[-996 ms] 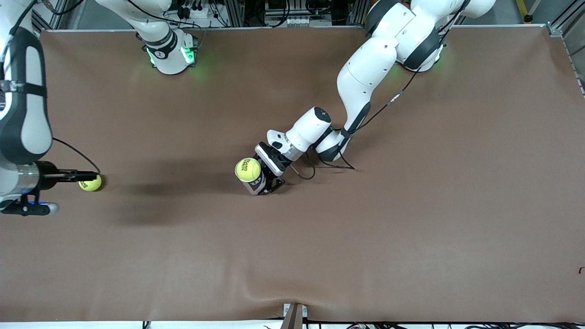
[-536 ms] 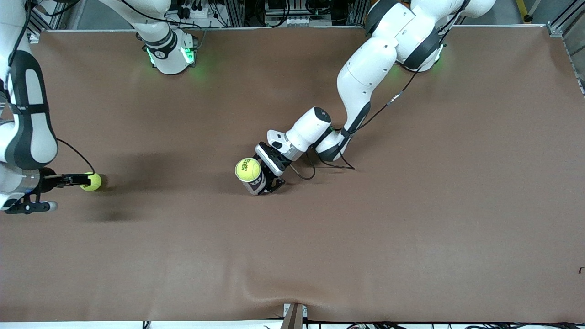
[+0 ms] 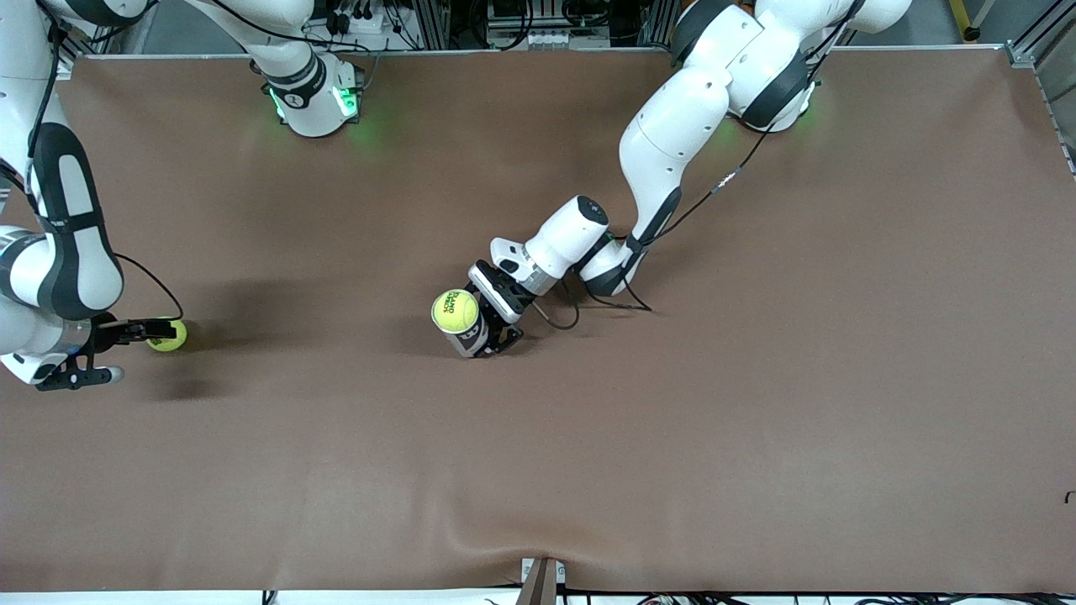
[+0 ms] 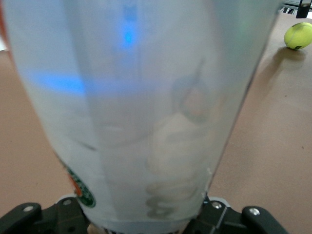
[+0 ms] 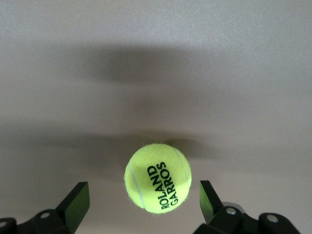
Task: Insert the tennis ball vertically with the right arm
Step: 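Grasp the second tennis ball with the right gripper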
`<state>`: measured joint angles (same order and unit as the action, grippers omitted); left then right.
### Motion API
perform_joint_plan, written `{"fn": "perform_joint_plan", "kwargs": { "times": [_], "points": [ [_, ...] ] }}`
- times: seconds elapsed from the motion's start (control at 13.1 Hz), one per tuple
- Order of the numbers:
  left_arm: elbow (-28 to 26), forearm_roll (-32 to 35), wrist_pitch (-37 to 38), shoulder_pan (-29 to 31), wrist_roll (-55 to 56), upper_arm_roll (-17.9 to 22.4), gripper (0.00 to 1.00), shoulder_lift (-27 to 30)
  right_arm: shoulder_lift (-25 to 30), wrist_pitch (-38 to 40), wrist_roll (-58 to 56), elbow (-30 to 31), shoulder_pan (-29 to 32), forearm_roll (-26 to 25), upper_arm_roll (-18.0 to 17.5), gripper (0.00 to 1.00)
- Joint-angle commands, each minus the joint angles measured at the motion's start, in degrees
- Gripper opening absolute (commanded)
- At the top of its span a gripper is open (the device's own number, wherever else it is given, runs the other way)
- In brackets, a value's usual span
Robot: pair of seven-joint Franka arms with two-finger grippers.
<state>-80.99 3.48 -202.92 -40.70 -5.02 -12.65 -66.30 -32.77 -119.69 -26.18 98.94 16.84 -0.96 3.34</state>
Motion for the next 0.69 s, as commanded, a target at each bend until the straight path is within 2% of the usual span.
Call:
{"fn": "perform_joint_plan", "kwargs": {
  "times": [0.0, 0.15, 0.46, 0.54, 0.61],
  "points": [
    [0.6, -0.5, -0.6, -0.5, -0.8, 0.3, 0.76, -0.2, 0.6, -3.6, -1.9, 3.0, 1.3, -1.0, -0.6, 1.00],
    [0.6, -0.4, -0.7, -0.5, -0.8, 0.3, 0.76, -0.3, 0.7, -7.1, -1.9, 5.8, 1.3, -1.1, -0.5, 1.00],
    [0.6, -0.4, -0.7, -0.4, -0.8, 0.3, 0.76, -0.1, 0.3, -8.1, -1.9, 6.3, 1.9, -1.1, -0.5, 1.00],
    [0.5, -0.4, -0.7, -0.4, -0.8, 0.3, 0.76, -0.1, 0.2, -8.1, -2.5, 6.3, 1.9, -1.1, -0.5, 0.91],
    [0.5, -0.4, -0.7, -0.4, -0.8, 0.3, 0.76, -0.1, 0.2, -8.1, -4.0, 6.3, 2.1, -1.1, -0.5, 0.65]
  ]
}}
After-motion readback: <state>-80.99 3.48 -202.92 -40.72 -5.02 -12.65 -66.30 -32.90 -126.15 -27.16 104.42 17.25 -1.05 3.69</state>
